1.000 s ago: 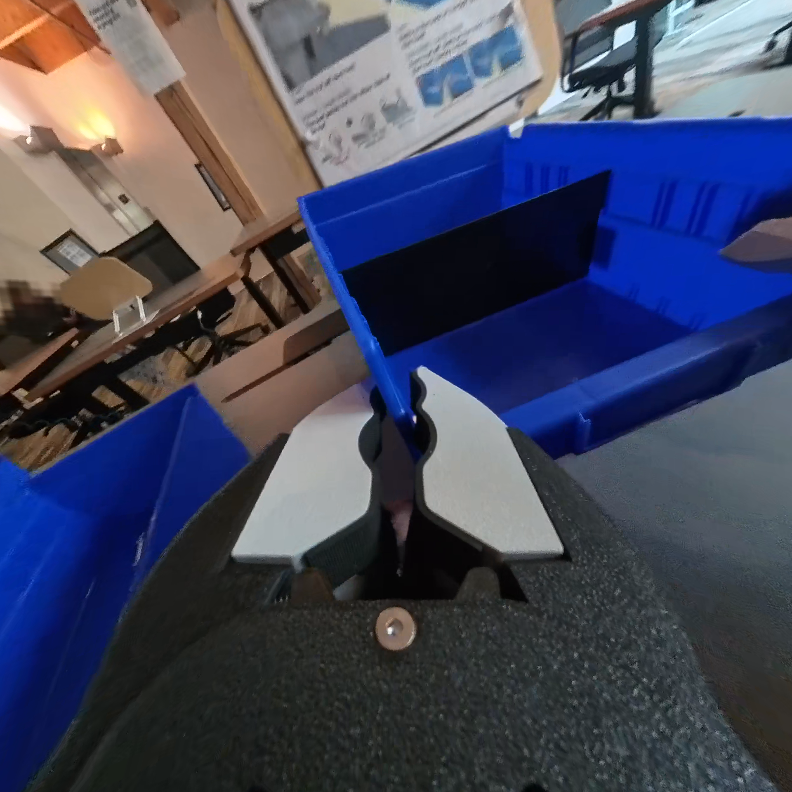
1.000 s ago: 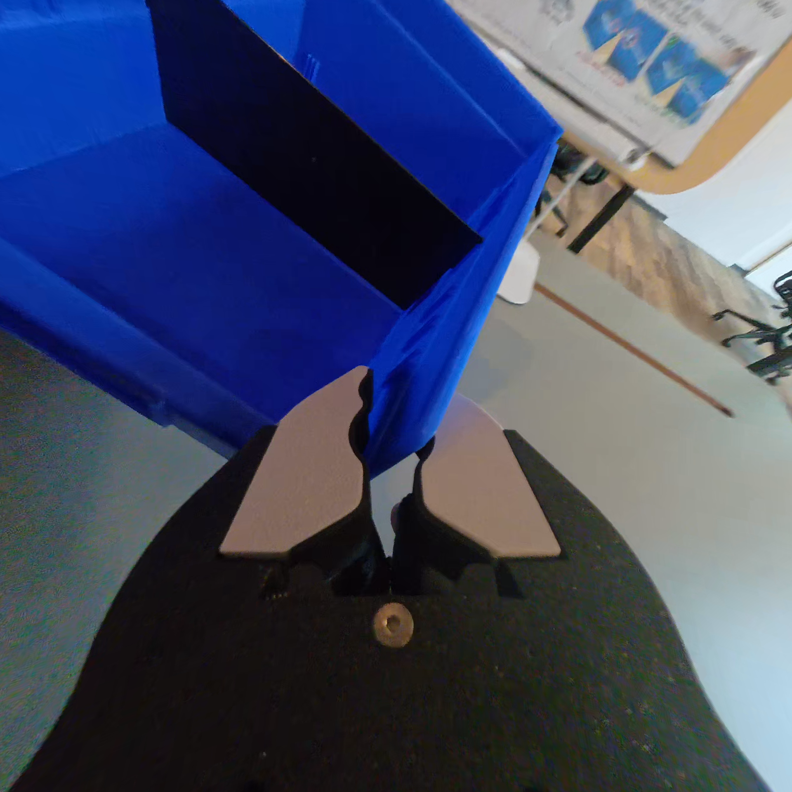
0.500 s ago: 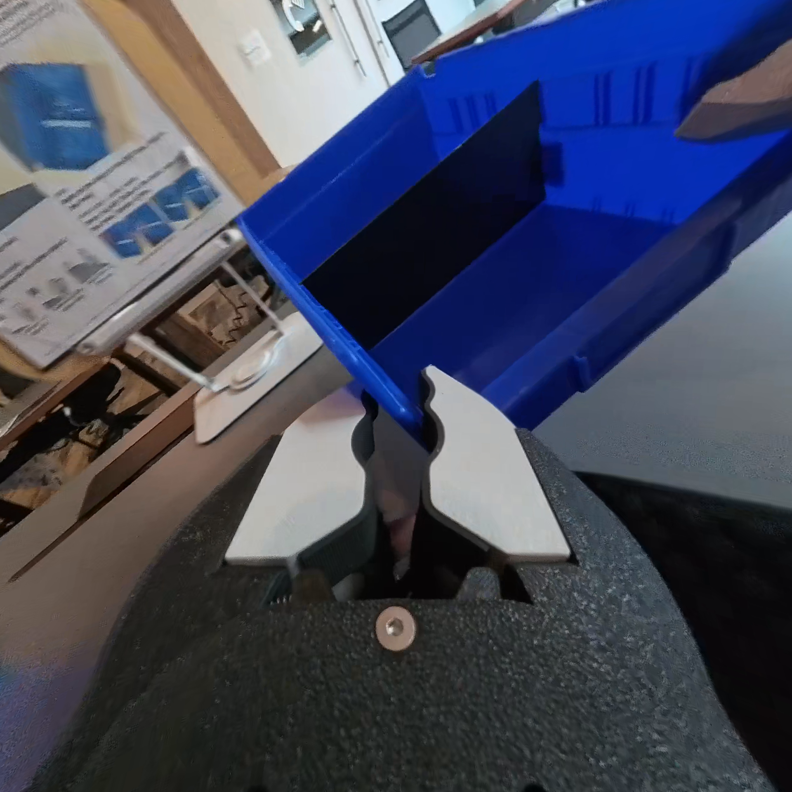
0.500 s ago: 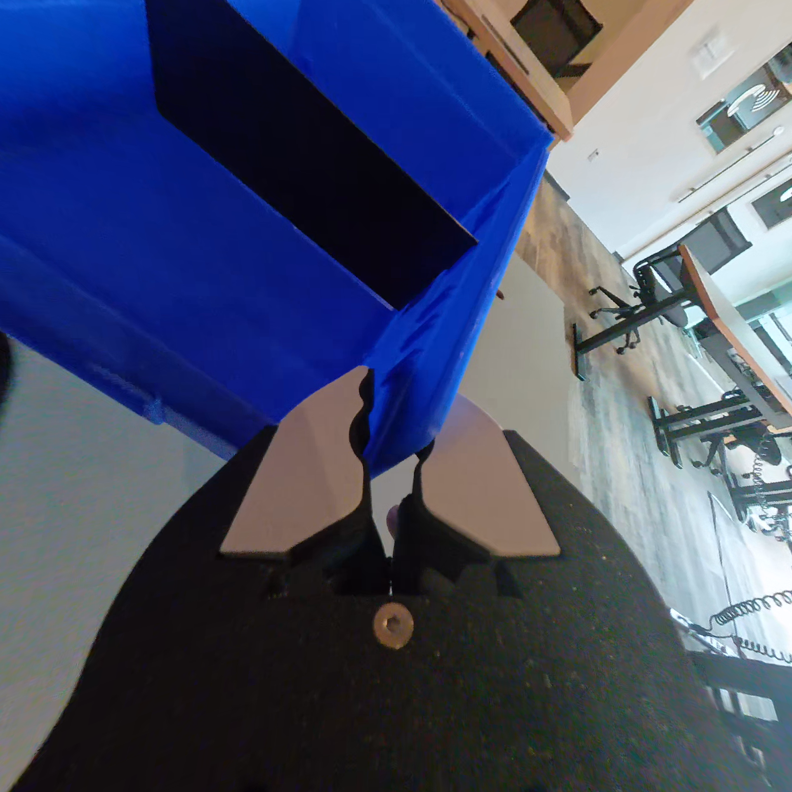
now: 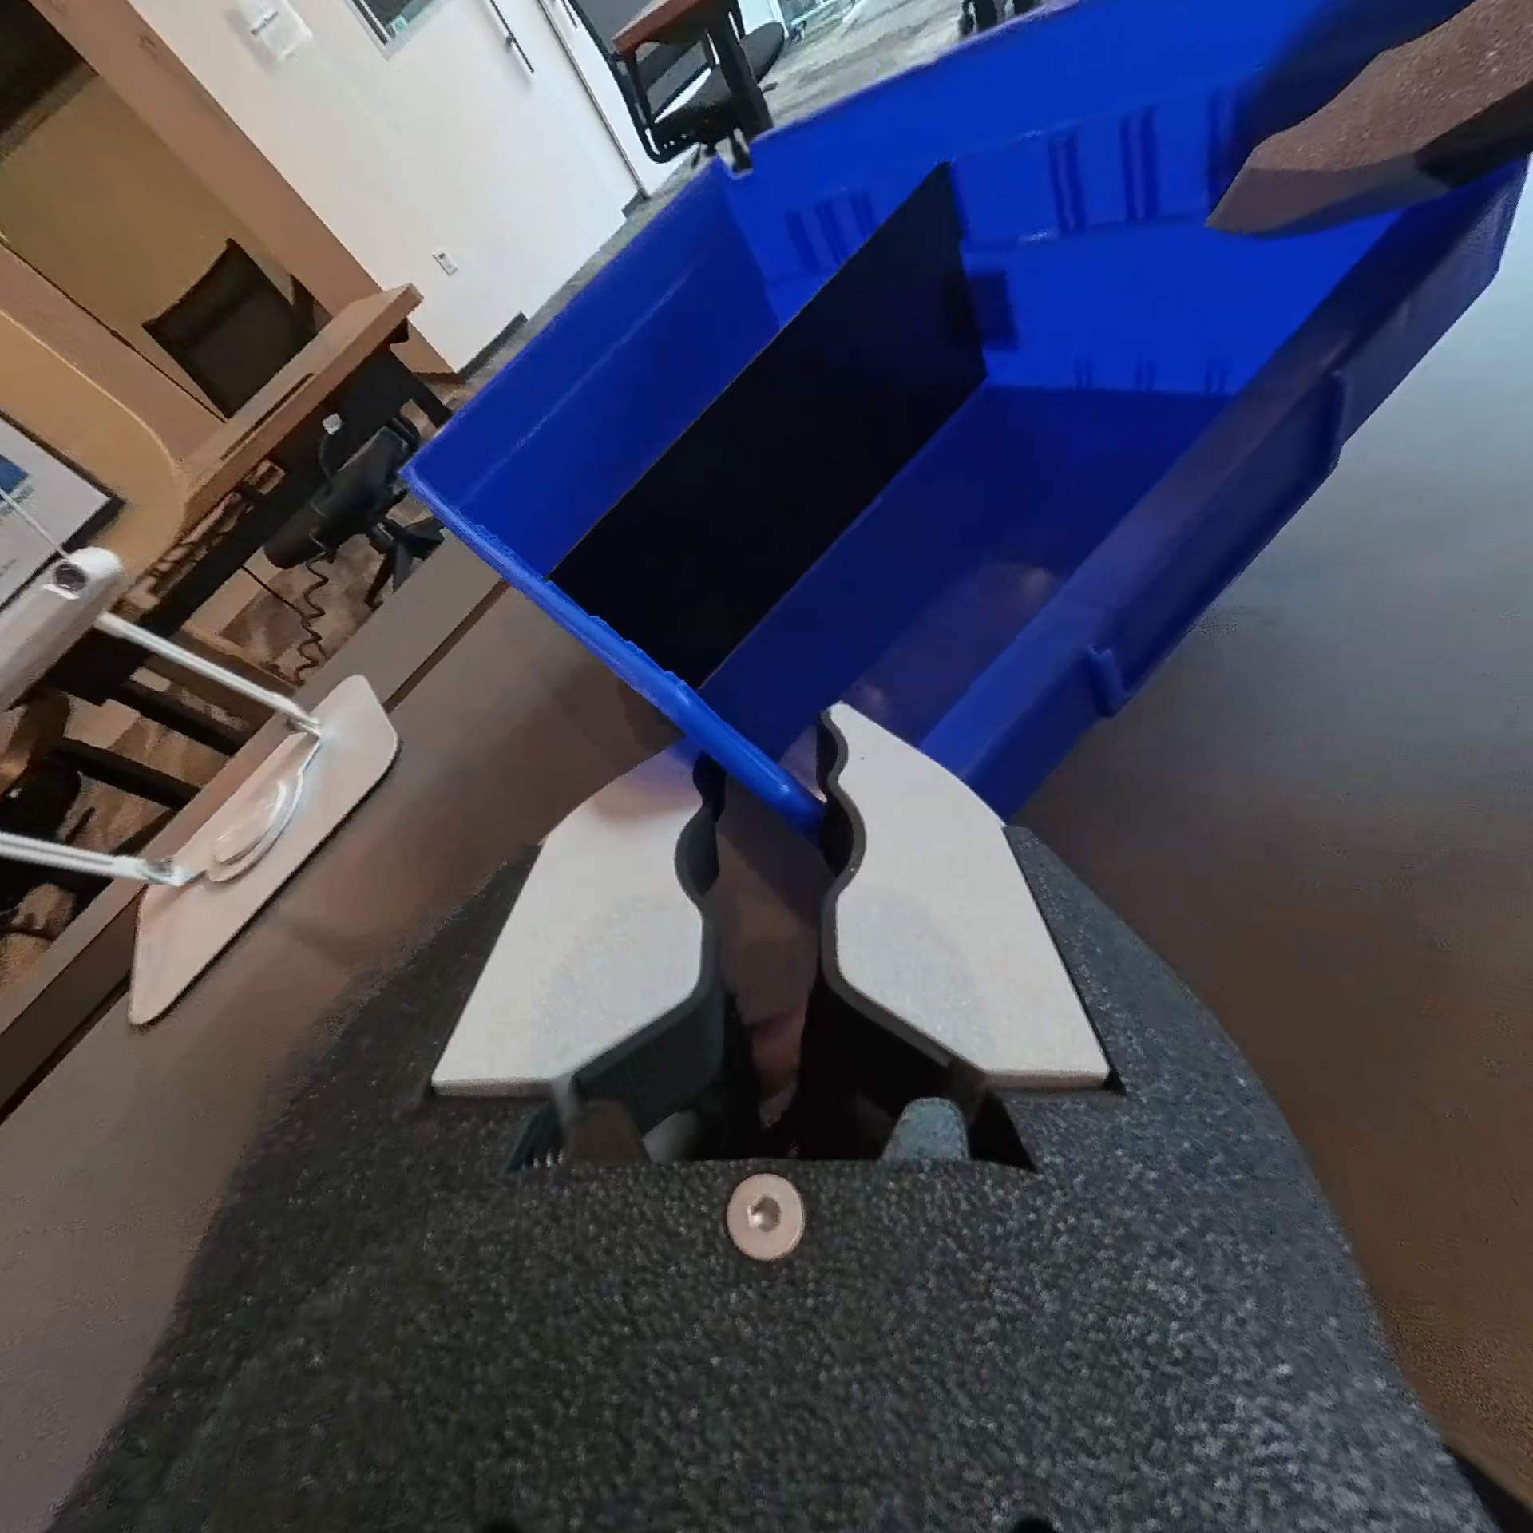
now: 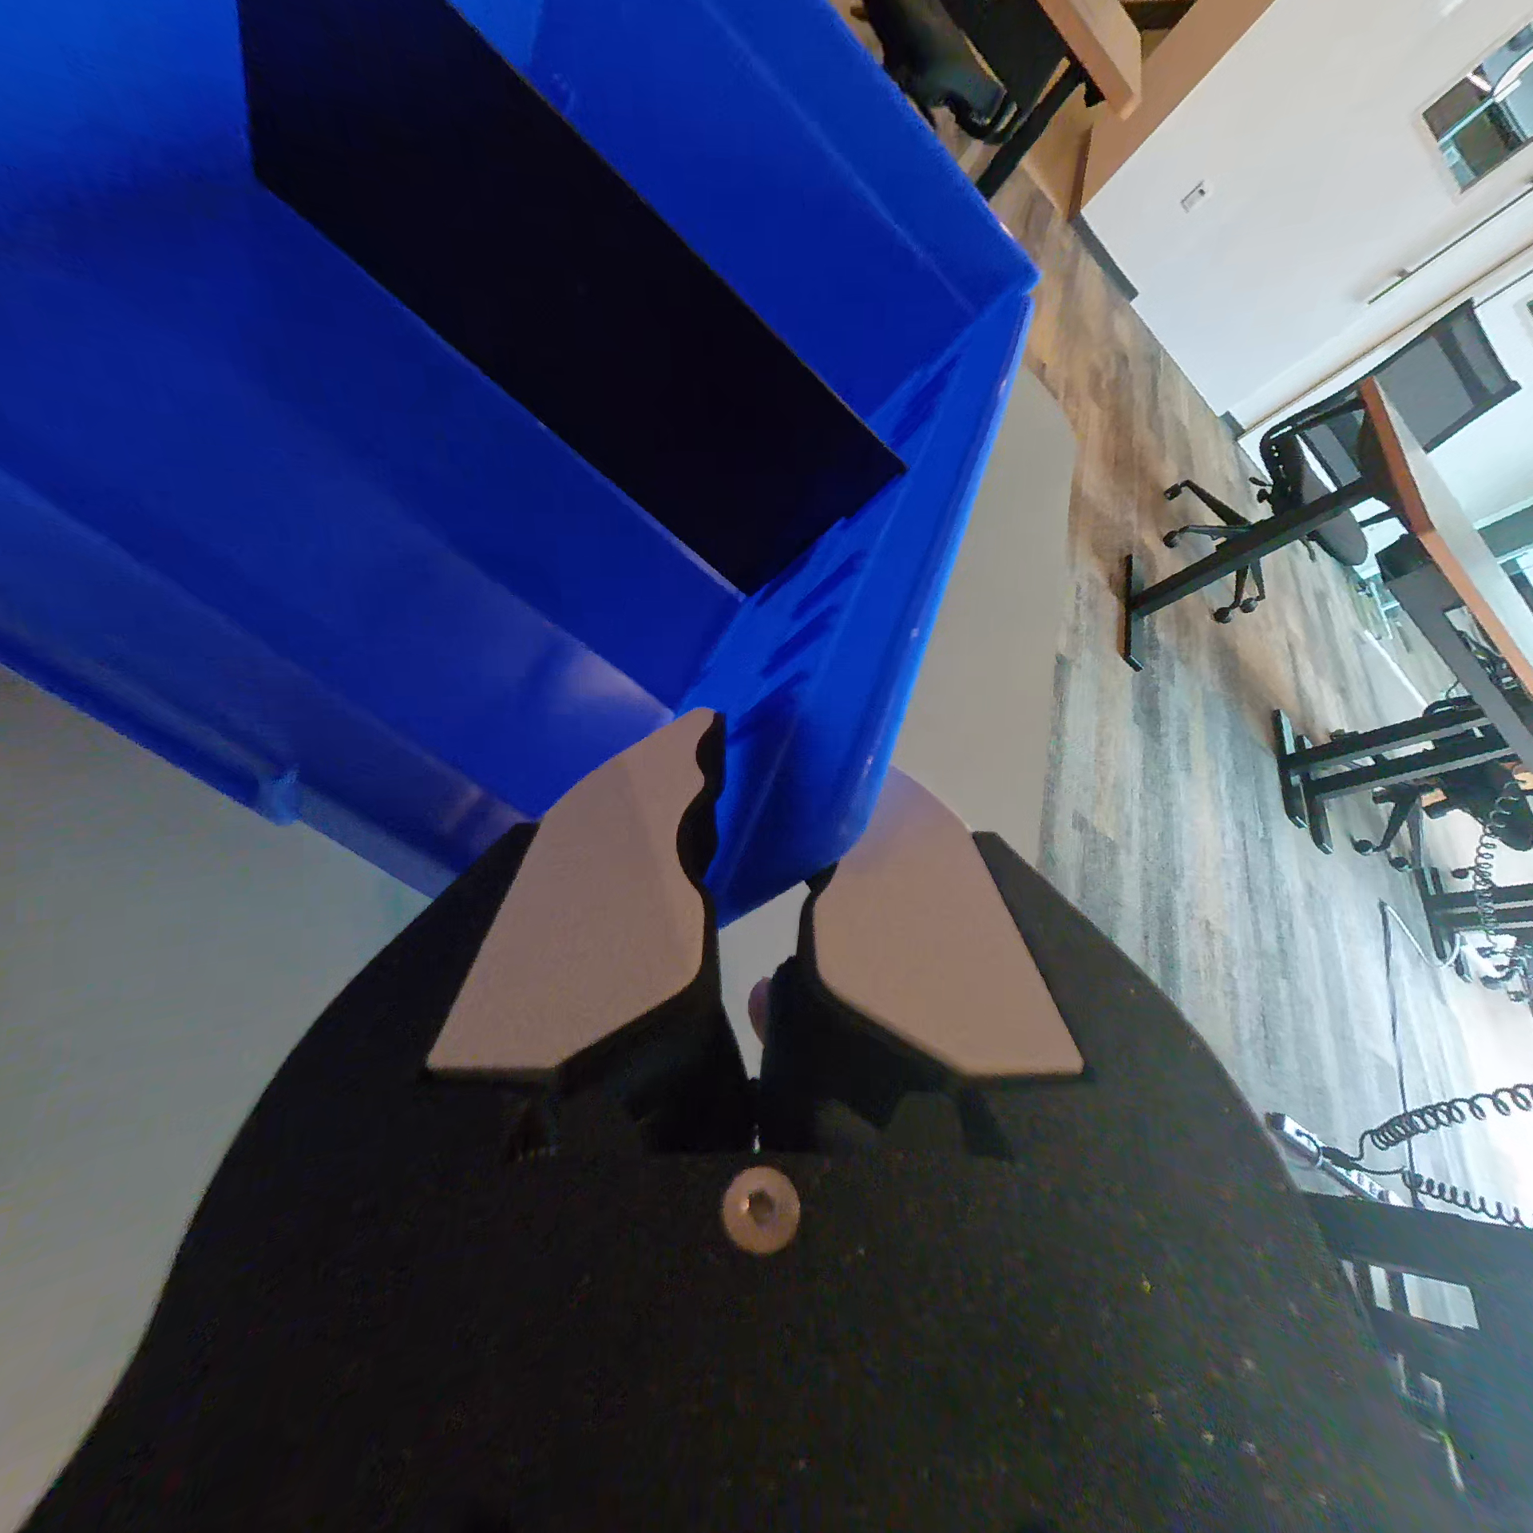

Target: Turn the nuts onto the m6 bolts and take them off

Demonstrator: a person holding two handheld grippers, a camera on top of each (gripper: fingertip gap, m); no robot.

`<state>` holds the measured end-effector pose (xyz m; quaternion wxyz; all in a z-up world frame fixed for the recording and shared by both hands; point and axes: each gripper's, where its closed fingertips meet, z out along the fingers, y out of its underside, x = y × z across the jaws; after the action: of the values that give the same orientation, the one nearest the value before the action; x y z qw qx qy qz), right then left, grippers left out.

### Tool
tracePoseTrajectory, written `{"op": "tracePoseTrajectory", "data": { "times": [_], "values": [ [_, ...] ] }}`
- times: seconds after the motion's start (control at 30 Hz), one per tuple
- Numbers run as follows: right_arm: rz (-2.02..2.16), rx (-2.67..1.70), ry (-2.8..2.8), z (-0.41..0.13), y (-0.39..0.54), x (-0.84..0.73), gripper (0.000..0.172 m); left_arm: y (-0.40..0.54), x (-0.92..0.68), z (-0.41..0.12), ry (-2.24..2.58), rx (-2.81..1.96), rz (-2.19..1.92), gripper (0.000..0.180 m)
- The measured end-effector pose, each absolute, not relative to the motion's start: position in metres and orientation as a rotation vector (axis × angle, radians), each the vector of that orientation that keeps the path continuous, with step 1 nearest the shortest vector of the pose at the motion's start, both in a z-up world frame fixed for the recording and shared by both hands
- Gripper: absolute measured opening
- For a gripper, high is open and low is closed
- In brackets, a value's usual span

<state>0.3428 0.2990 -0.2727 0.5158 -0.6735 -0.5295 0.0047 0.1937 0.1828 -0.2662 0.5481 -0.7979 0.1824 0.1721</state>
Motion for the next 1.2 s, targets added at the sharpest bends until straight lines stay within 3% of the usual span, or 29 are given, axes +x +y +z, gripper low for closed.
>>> {"op": "tracePoseTrajectory", "data": {
  "times": [0.4,0.5,0.63,0.7,0.97,1.2],
  "values": [
    [0.143,-1.647,-1.235,-0.297,0.303,0.351,0.018,0.185,0.206,-0.290,0.457,-1.933,0.332,0.028],
    [0.131,-1.608,-1.167,-0.286,0.306,0.355,0.046,0.183,0.198,-0.278,0.513,-1.818,0.460,0.051],
    [0.146,-1.669,-1.052,-0.273,0.308,0.369,0.097,0.169,0.188,-0.260,0.520,-1.708,0.513,0.076],
    [0.217,-1.658,-0.976,-0.255,0.297,0.370,0.111,0.154,0.176,-0.241,0.485,-1.603,0.516,0.072],
    [0.743,-1.359,-0.849,-0.157,0.191,0.302,0.112,0.059,0.066,-0.159,0.199,-1.459,0.311,0.065],
    [0.968,-1.008,-0.984,-0.051,0.114,0.205,0.076,-0.031,-0.067,-0.028,0.140,-1.307,0.467,0.038]
  ]
}}
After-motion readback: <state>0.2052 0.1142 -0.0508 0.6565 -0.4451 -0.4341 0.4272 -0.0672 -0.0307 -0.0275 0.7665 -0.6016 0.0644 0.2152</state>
